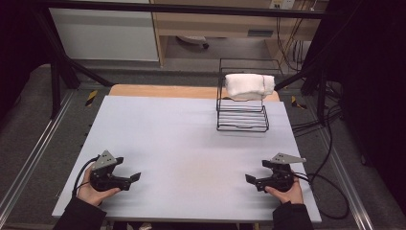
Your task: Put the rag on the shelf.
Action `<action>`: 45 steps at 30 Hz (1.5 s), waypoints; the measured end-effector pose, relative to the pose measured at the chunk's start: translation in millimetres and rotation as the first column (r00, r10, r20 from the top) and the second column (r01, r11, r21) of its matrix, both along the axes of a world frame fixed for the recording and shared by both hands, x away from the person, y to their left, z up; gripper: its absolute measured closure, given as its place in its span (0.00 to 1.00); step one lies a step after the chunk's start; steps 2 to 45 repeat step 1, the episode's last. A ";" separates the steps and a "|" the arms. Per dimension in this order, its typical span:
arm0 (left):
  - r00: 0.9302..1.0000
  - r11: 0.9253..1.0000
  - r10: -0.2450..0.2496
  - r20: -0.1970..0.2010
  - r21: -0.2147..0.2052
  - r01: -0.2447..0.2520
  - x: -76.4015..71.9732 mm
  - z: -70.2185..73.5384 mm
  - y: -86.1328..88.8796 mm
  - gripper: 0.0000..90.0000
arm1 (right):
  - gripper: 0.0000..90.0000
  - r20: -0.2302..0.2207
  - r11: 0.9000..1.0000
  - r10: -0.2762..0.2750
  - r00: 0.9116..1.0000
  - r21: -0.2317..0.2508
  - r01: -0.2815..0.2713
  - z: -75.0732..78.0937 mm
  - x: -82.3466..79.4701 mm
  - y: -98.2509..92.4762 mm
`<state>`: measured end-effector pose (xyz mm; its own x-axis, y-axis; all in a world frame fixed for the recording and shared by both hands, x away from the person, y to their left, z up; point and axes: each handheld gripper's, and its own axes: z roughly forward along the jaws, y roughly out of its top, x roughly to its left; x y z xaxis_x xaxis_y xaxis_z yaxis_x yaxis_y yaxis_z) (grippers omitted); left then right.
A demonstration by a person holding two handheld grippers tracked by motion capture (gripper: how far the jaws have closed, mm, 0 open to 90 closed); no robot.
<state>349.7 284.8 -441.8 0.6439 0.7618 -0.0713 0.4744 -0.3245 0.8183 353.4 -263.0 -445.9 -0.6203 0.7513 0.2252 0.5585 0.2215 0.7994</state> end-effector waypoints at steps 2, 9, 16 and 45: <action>1.000 1.000 0.000 0.000 0.002 0.000 -0.1 0.0 -0.1 0.06 | 0.01 0.001 1.000 0.001 1.000 -0.003 -0.001 0.0 0.0 -0.3; 1.000 1.000 0.000 0.000 0.002 0.000 -0.1 0.0 -0.1 0.06 | 0.01 0.001 1.000 0.001 1.000 -0.003 -0.001 0.0 0.0 -0.3; 1.000 1.000 0.000 0.000 0.002 0.000 -0.1 0.0 -0.1 0.06 | 0.01 0.001 1.000 0.001 1.000 -0.003 -0.001 0.0 0.0 -0.3; 1.000 1.000 0.000 0.000 0.002 0.000 -0.1 0.0 -0.1 0.06 | 0.01 0.001 1.000 0.001 1.000 -0.003 -0.001 0.0 0.0 -0.3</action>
